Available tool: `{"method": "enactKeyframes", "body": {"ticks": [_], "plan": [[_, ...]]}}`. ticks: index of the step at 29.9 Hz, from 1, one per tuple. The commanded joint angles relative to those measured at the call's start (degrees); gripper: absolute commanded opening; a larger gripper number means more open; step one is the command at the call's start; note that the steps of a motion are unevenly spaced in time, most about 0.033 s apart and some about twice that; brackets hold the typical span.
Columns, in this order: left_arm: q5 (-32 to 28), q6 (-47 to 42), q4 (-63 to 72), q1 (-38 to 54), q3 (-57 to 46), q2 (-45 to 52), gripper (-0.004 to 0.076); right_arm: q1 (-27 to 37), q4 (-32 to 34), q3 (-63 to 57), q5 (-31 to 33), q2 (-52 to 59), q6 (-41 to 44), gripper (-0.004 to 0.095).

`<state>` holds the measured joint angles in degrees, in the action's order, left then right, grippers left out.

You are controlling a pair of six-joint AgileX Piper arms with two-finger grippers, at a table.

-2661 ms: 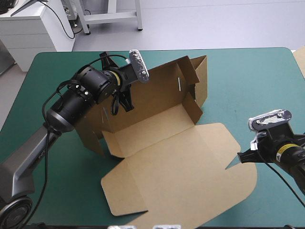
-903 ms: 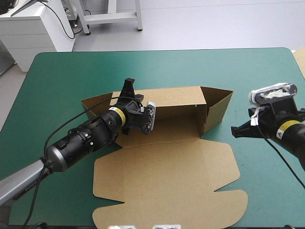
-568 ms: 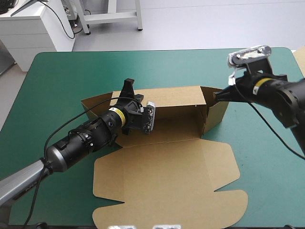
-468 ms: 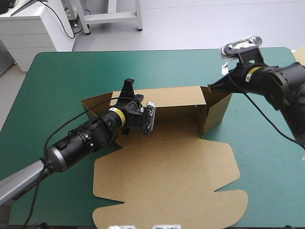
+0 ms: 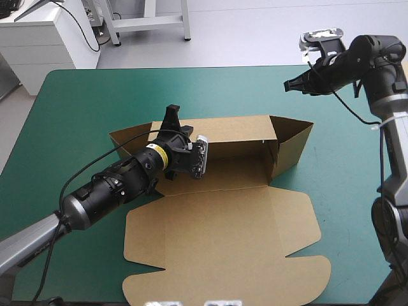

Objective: Fold the box

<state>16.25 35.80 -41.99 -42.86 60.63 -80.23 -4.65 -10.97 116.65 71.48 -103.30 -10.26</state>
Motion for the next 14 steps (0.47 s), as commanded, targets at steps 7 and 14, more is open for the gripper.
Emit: {"method": "enactKeyframes", "body": {"ticks": [7,14], "plan": [[-2.05,-0.51,1.69,-0.13,0.32,0.78,-0.0008,0.66,-6.88,2.38,-0.13,-5.74,-2.89,-0.0021],[-1.92,-0.51,1.25,-0.13,0.32,0.65,-0.0008,0.66,-8.18,2.38,-0.13,-5.87,-2.18,-0.0021]]}}
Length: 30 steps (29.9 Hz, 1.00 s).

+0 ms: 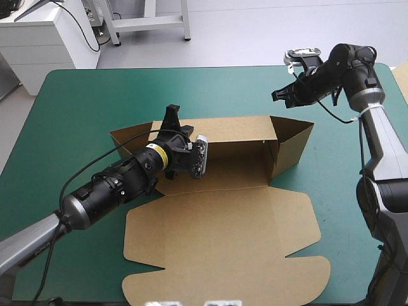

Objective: Fold the box

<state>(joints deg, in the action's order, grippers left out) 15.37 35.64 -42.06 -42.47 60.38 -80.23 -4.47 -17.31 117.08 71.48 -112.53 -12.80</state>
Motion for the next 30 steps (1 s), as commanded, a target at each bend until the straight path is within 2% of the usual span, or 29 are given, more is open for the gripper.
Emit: {"method": "enactKeyframes", "body": {"ticks": [1,6,17,24,30], "plan": [[-1.04,-0.34,1.32,-0.52,0.57,0.65,-0.0008,0.48,-2.41,1.95,-0.13,3.37,0.36,-0.0021],[-0.68,-0.34,1.32,-0.52,0.57,0.65,-0.0008,0.48,-3.33,0.83,-0.02,3.60,1.06,-0.0021],[-0.59,-0.46,1.32,-0.52,0.57,0.54,-0.0008,0.48,-3.10,-12.58,-0.02,9.26,-2.75,-0.0021],[3.37,-0.48,-1.48,-0.42,0.43,-2.28,-0.0008,0.63,-3.01,-16.17,-0.12,11.88,-4.99,-0.0021],[2.81,-1.82,-1.33,-0.41,0.43,-2.63,-0.0008,1.21,-4.08,-16.27,-0.12,12.44,-5.95,-0.0021]]}}
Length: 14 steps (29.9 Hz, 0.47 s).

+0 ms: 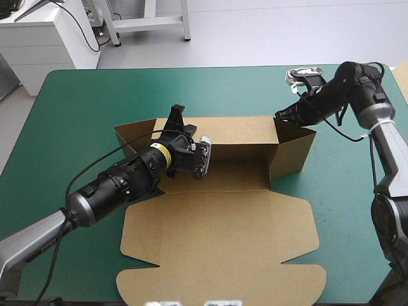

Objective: Fold the box

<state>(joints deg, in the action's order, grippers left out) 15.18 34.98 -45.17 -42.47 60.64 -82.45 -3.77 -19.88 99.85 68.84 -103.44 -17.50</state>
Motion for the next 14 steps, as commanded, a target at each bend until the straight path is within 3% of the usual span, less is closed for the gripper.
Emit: {"method": "enactKeyframes", "body": {"ticks": [1,14], "plan": [[3.00,-1.16,1.78,-0.41,0.17,-0.40,-0.0008,0.52,-1.50,0.96,2.52,3.35,-1.08,-0.0021],[1.06,-2.26,1.90,-0.41,0.17,-0.52,-0.0008,0.52,2.23,0.88,2.52,6.11,-0.24,-0.0021]]}}
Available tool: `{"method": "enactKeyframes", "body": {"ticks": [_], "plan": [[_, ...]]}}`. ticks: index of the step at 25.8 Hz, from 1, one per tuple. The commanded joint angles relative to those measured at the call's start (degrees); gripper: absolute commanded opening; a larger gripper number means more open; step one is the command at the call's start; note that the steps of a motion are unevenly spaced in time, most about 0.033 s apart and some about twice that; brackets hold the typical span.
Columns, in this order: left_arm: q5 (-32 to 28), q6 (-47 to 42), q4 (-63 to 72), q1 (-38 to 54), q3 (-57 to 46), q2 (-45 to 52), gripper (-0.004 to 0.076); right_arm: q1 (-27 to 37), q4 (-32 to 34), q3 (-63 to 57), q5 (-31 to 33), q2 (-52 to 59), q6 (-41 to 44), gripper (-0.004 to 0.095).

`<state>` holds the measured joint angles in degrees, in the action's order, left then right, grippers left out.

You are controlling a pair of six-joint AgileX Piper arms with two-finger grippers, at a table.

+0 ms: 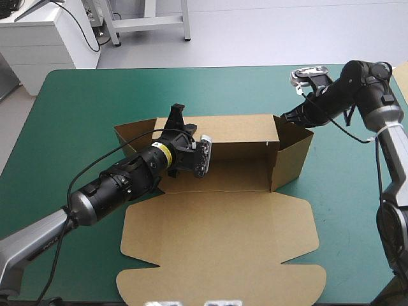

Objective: Fold the box

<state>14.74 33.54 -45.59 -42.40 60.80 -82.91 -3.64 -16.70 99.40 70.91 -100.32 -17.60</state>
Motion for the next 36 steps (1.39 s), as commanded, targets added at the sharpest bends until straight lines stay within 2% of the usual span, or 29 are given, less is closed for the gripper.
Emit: {"method": "enactKeyframes", "body": {"ticks": [1,9,14,18,26,27,28,29,32,36], "plan": [[1.50,-0.82,2.31,-0.47,0.01,-0.06,-0.0008,0.38,-1.53,1.28,0.45,2.99,0.01,-0.0021],[1.12,-0.82,2.44,-0.47,0.01,-0.06,-0.0008,0.28,-5.60,-4.85,0.33,4.94,-2.07,-0.0021],[1.04,-0.99,2.55,-0.47,0.01,-0.06,-0.0008,0.28,-8.93,-13.08,-7.57,9.75,-5.78,-0.0021],[1.04,-0.99,2.55,-0.47,0.01,-0.06,-0.0008,0.28,-13.88,-20.18,-12.58,14.15,-13.34,-0.0021],[1.04,-1.14,2.55,-0.47,0.01,-0.06,-0.0008,0.28,-20.47,-36.39,-27.71,22.30,-26.55,-0.0021],[0.88,-1.14,2.55,-0.47,0.01,-0.06,-0.0008,0.28,-23.90,-40.28,-32.31,24.39,-31.35,-0.0019],[0.88,-1.14,2.55,-0.47,0.01,-0.06,-0.0008,0.28,-26.30,-42.01,-34.34,25.31,-34.10,-0.0019],[0.88,-1.14,2.65,-0.47,0.01,-0.06,-0.0008,0.28,-31.44,-44.83,-37.27,26.79,-40.05,-0.0019],[0.84,-1.14,2.65,-0.47,0.01,-0.06,-0.0008,0.28,-39.96,-48.91,-38.17,28.28,-51.18,-0.0019],[0.84,-1.14,2.65,-0.47,0.01,-0.06,-0.0008,0.28,-41.05,-50.04,-38.04,28.38,-54.47,-0.0019]]}}
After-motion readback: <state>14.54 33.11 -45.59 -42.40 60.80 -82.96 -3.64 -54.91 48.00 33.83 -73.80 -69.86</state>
